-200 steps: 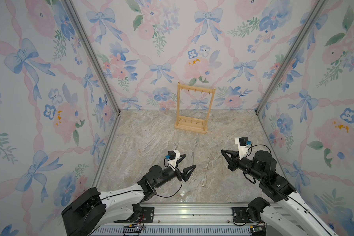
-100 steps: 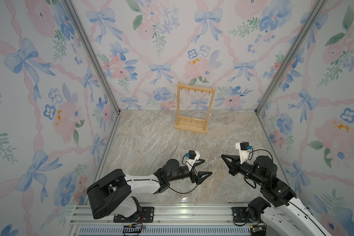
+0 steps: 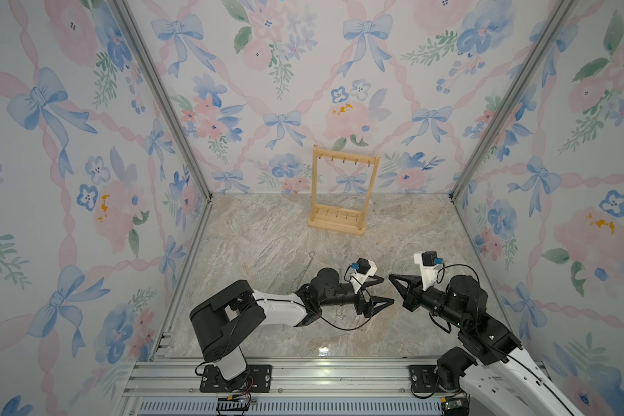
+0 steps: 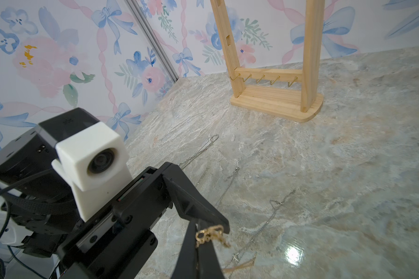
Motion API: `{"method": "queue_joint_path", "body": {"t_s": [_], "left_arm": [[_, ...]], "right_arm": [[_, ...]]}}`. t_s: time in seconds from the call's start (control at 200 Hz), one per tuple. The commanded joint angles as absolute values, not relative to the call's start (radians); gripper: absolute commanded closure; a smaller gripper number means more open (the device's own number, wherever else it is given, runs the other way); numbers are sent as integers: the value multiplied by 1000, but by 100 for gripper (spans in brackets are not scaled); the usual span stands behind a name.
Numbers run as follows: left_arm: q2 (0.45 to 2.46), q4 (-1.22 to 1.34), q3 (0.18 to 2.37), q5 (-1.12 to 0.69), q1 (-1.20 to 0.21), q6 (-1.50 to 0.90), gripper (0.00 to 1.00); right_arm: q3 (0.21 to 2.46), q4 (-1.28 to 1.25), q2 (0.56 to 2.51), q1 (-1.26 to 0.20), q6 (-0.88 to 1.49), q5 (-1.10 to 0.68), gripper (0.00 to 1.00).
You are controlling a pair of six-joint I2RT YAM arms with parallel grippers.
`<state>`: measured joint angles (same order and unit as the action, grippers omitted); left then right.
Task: Take the necklace off the jewelry display stand
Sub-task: Place the necklace at the center of the board.
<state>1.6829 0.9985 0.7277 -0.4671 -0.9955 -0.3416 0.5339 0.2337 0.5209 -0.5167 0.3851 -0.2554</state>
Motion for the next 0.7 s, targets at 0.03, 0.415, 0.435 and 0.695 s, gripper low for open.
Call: {"method": "queue_joint_path", "body": {"t_s": [0.03,0.415,0.435,0.695], "left_arm": [[1741,999,791,-512,-1002,-299,19],[1849,962,883,-560,-1005,-301,35],[1853,961,885,-564,-1004,-301,36],[1899,960,885,-574,-1012,-301,50]], "right_arm": [[558,264,511,-509,377,-267,100],[592,306,504,-508,364,-258,100],[595,310,505,-509,364,-255,100],[613,329,508,-506,362,-253,100]]}}
